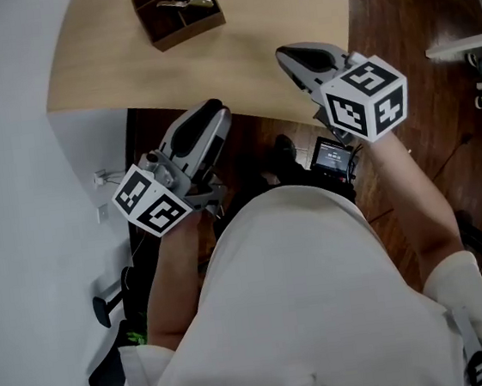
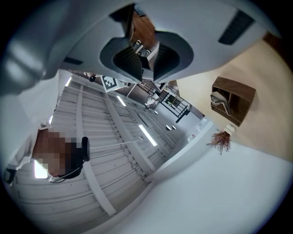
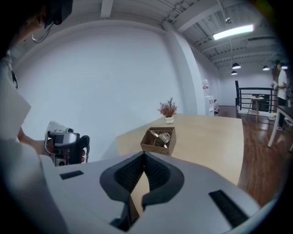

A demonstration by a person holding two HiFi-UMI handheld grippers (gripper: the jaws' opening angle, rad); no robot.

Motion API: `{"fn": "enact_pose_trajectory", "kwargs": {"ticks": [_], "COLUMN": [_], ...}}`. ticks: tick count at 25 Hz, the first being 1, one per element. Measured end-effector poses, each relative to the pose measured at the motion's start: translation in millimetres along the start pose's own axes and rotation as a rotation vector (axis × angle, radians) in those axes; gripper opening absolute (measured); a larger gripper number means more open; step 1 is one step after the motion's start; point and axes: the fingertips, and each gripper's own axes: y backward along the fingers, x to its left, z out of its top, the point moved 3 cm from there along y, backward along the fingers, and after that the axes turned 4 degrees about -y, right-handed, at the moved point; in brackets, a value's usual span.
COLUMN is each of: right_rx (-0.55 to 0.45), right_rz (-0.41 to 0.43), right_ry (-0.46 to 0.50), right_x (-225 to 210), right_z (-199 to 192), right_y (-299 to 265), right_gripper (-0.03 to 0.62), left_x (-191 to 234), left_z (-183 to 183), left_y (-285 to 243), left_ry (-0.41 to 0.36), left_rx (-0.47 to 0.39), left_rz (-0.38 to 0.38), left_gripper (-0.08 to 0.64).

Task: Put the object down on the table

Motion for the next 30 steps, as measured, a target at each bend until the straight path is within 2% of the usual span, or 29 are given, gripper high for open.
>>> {"fn": "enact_pose_trajectory", "kwargs": {"ticks": [15,30], "right_rx": [-0.001,-0.028], "right_rz": [-0.018,-0.015], "right_ry": [-0.033,-0.034], "right_x": [10,27], "right_z": [-16,-16], "right_y": [30,63], "right_gripper": [0.003,0.002], "left_x": [-18,-39], "left_z": [-11,-5], "left_y": [16,19], "left_ry": [0.012,-0.016], "left_rx": [0.022,0.049], "left_rz": [-0.011,-0.033], "left_gripper": [0.072,0.072]}}
